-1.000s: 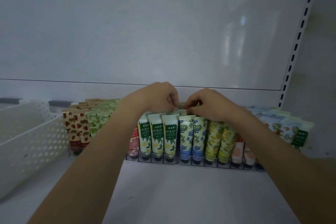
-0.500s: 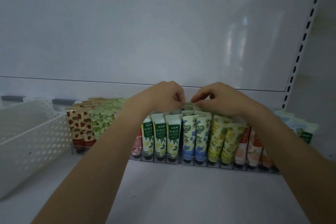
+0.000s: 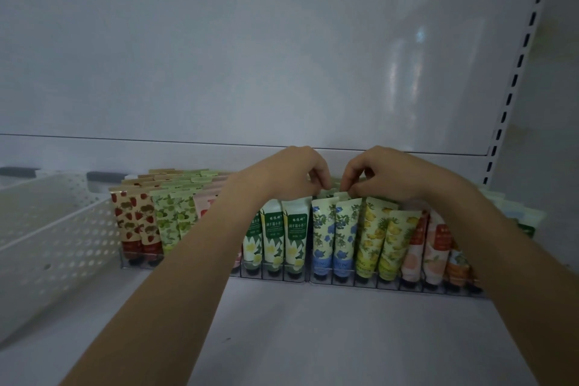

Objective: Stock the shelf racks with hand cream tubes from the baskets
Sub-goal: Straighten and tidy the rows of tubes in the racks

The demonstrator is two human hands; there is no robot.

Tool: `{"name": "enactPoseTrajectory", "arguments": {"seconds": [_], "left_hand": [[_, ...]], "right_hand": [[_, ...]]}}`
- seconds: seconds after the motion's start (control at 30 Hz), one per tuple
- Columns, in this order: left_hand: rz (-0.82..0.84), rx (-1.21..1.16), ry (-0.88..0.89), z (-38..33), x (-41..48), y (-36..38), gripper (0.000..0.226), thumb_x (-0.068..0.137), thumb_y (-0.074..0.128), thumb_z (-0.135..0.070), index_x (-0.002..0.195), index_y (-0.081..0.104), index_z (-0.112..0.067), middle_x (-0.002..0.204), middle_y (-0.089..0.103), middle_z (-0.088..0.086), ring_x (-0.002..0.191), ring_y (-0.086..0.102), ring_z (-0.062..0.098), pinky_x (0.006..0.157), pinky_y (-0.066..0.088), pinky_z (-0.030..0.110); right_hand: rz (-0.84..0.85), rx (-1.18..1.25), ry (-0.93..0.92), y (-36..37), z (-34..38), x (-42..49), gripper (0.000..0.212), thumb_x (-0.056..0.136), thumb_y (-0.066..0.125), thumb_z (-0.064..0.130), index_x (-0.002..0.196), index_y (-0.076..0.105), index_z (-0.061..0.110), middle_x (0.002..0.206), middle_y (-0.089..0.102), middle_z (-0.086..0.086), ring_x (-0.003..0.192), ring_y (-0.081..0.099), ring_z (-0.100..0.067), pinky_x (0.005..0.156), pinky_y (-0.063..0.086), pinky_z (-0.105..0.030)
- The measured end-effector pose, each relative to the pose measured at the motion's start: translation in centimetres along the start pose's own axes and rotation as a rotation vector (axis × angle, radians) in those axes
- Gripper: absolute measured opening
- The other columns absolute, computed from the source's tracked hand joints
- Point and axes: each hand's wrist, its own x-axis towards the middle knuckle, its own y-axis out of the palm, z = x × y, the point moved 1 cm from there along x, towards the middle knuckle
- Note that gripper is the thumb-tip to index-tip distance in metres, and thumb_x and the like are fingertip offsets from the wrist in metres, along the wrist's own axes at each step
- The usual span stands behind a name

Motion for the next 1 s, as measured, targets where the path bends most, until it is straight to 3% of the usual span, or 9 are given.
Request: {"name": "enactPoseTrajectory", "arguments": {"seconds": [0.27, 0.37, 0.47, 0.6, 0.8, 1.0], "left_hand": [[-0.013, 0.006, -0.01, 0.4, 0.2, -0.3, 0.02, 0.088, 0.054, -0.007, 0.099, 0.07, -0.014, 0.085, 0.058, -0.007, 0.05, 0.045, -0.023, 0.052, 0.033, -0.003], [-0.09, 0.043, -0.059, 1.1, 0.4, -0.8, 0.02, 0.09, 0.052, -0.009, 0.1, 0.068, -0.015, 0.09, 0.059, -0.007, 0.058, 0.048, -0.009, 0.056, 0.034, -0.003], [-0.095, 0.067, -0.103, 1.4, 1.2, -0.7, 0.023, 0.091, 0.05, -0.007, 0.103, 0.068, -0.014, 0.1, 0.065, -0.002, 0.074, 0.051, 0.001, 0.066, 0.035, 0.006], [-0.052, 0.056, -0.148, 1.4, 2.4, 0.1, 0.02, 0.088, 0.055, -0.009, 0.1, 0.069, -0.015, 0.106, 0.068, 0.002, 0.096, 0.06, 0.014, 0.079, 0.042, 0.021], [-0.059, 0.076, -0.14, 1.5, 3.0, 1.4, 0.021, 0.085, 0.056, -0.01, 0.101, 0.068, -0.016, 0.1, 0.067, 0.001, 0.089, 0.058, 0.015, 0.078, 0.045, 0.024], [-0.049, 0.076, -0.128, 1.3, 3.1, 1.0, 0.021, 0.082, 0.056, -0.009, 0.095, 0.068, -0.021, 0.082, 0.058, -0.008, 0.085, 0.057, 0.013, 0.077, 0.047, 0.026]], "right_hand": [[-0.001, 0.002, -0.029, 0.3, -0.3, 0.3, 0.027, 0.085, 0.063, 0.018, 0.071, 0.06, 0.041, 0.069, 0.054, 0.021, 0.055, 0.046, 0.017, 0.053, 0.036, -0.003], [-0.136, 0.052, -0.016, 0.0, -0.8, 0.5, 0.02, 0.088, 0.059, 0.018, 0.079, 0.063, 0.036, 0.075, 0.055, 0.023, 0.054, 0.044, 0.022, 0.052, 0.034, 0.001], [-0.2, 0.074, 0.018, 0.1, -1.3, 0.7, 0.01, 0.087, 0.061, 0.021, 0.086, 0.066, 0.031, 0.08, 0.055, 0.023, 0.058, 0.044, 0.025, 0.053, 0.033, 0.004], [-0.126, 0.049, 0.058, 0.8, -1.5, 1.1, 0.01, 0.085, 0.064, 0.023, 0.091, 0.071, 0.028, 0.079, 0.058, 0.021, 0.063, 0.05, 0.01, 0.05, 0.034, -0.004], [-0.121, 0.086, 0.067, 1.2, -1.7, 1.4, 0.015, 0.085, 0.062, 0.016, 0.088, 0.072, 0.026, 0.074, 0.056, 0.024, 0.064, 0.05, 0.008, 0.051, 0.035, -0.003], [-0.083, 0.104, 0.055, 1.1, -1.8, 1.3, 0.017, 0.087, 0.06, 0.013, 0.085, 0.069, 0.027, 0.076, 0.058, 0.021, 0.067, 0.051, 0.006, 0.054, 0.038, -0.003]]}}
